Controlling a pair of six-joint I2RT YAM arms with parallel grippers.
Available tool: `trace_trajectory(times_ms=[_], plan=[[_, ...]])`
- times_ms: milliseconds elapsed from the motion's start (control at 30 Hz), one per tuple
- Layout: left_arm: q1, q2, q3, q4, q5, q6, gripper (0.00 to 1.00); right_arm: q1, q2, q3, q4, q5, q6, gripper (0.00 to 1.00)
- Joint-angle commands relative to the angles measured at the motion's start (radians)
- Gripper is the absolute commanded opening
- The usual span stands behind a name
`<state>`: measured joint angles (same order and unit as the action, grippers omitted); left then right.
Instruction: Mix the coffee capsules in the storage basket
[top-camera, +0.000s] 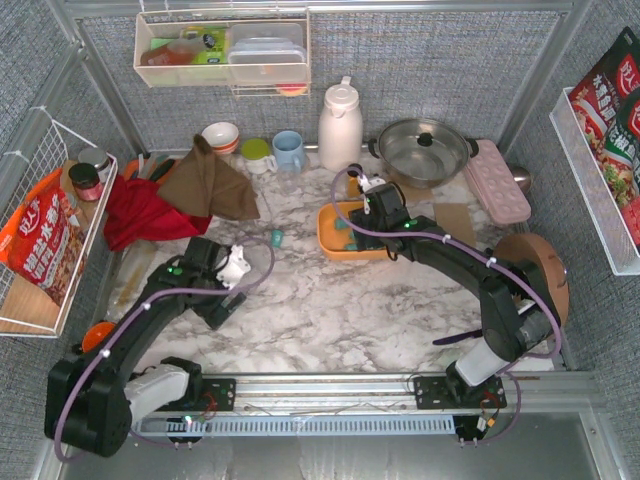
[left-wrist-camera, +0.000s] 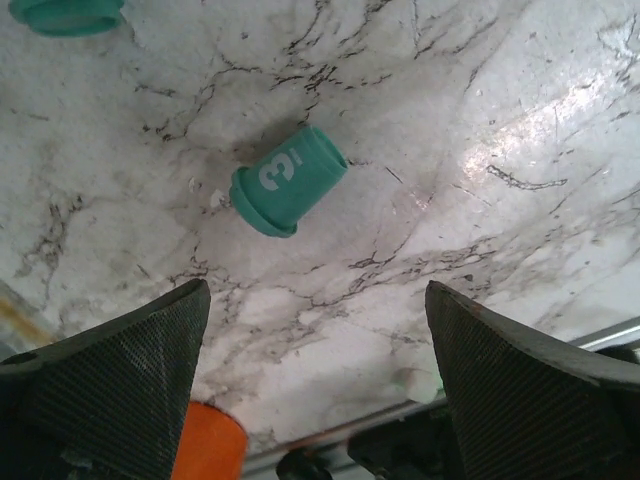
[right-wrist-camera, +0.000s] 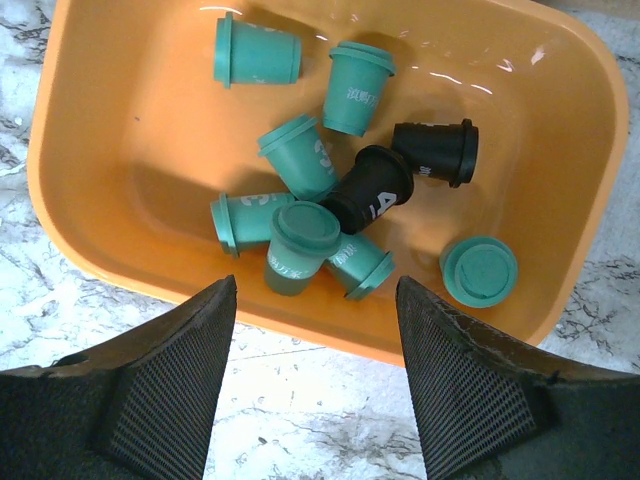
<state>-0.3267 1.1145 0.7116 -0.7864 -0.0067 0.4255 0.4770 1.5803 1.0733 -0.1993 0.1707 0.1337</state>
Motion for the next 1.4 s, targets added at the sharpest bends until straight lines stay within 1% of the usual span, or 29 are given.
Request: trace_trajectory(times_ms=[0, 100, 167, 267, 400, 567, 700, 867, 1000, 1200, 1333, 1367], plan=[[0.000, -0.093, -0.081, 0.133, 0.046, 0.172, 0.97, 0.001, 0.004, 0.010, 0.002, -0.018, 0.009, 0.69], [0.002, -0.120, -0.116, 0.181, 0.063, 0.251, 0.97, 0.001, 0.005, 0.009, 0.002, -0.017, 0.007, 0.69], [0.005, -0.124, -0.131, 0.193, 0.053, 0.307, 0.96, 0.000, 0.007, 0.010, 0.001, -0.017, 0.007, 0.69], [0.021, -0.118, -0.142, 0.206, 0.081, 0.385, 0.94, 0.001, 0.009, 0.010, 0.001, -0.016, 0.005, 0.69], [0.030, -0.073, -0.145, 0.204, 0.124, 0.482, 0.85, 0.000, 0.010, 0.010, -0.001, -0.013, 0.001, 0.69], [0.031, 0.027, -0.108, 0.152, 0.187, 0.539, 0.81, 0.000, 0.019, 0.013, -0.004, -0.010, -0.003, 0.69], [0.031, 0.074, -0.110, 0.177, 0.141, 0.582, 0.79, 0.000, 0.026, 0.018, -0.009, -0.008, -0.006, 0.69], [0.031, 0.107, -0.107, 0.217, 0.131, 0.626, 0.78, 0.001, 0.028, 0.017, -0.011, -0.001, -0.011, 0.69], [0.032, 0.140, -0.108, 0.227, 0.114, 0.656, 0.74, 0.000, 0.033, 0.022, -0.014, 0.001, -0.013, 0.69], [0.032, 0.174, -0.112, 0.247, 0.111, 0.678, 0.59, 0.000, 0.044, 0.029, -0.020, 0.003, -0.015, 0.69], [0.033, 0.179, -0.113, 0.252, 0.119, 0.685, 0.46, 0.000, 0.052, 0.033, -0.024, 0.004, -0.017, 0.69], [0.033, 0.179, -0.115, 0.255, 0.117, 0.684, 0.45, 0.000, 0.054, 0.034, -0.025, 0.003, -0.017, 0.69]])
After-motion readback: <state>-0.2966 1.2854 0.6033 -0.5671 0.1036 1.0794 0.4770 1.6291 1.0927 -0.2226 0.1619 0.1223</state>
